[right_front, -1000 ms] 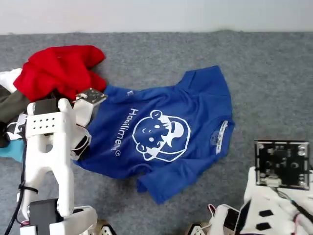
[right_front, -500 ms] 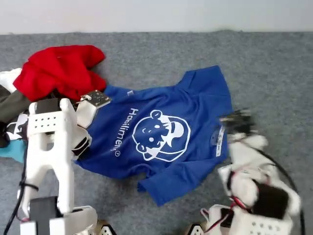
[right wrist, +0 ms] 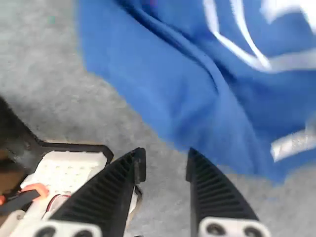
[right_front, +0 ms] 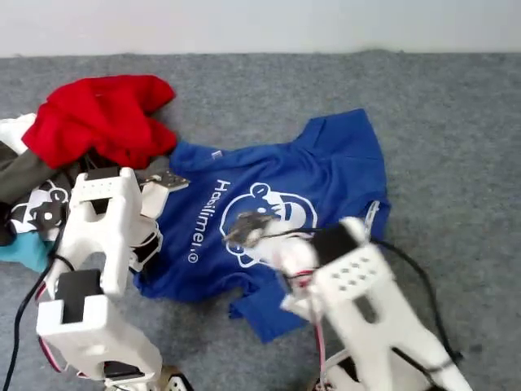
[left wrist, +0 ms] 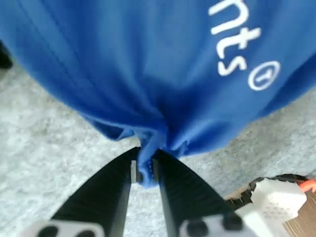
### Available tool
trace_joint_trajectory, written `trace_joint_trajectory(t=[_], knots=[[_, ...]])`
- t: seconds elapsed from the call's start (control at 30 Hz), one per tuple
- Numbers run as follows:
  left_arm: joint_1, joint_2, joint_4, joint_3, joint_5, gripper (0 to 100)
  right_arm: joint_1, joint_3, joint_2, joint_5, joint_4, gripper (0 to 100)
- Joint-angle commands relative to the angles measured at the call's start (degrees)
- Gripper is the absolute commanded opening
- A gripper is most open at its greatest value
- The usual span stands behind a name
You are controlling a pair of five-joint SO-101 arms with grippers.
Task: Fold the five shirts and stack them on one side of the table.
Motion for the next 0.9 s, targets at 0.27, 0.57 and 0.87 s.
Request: trace_joint_trajectory(t=[0.27, 0.57, 0.87], knots=[[0.3, 4.7, -3.9, -0.5, 0.7, 3, -20.4, -5.8, 15.3, 0.6, -6.2, 15.5], [0.3, 6.9, -3.6, -0.5, 0.7, 3, -21.6, -5.5, 23.7, 0.6, -9.8, 15.4], [0.3, 6.9, -3.6, -0.5, 0.7, 3, -21.6, -0.2, 26.7, 0.9, -15.1, 15.5]])
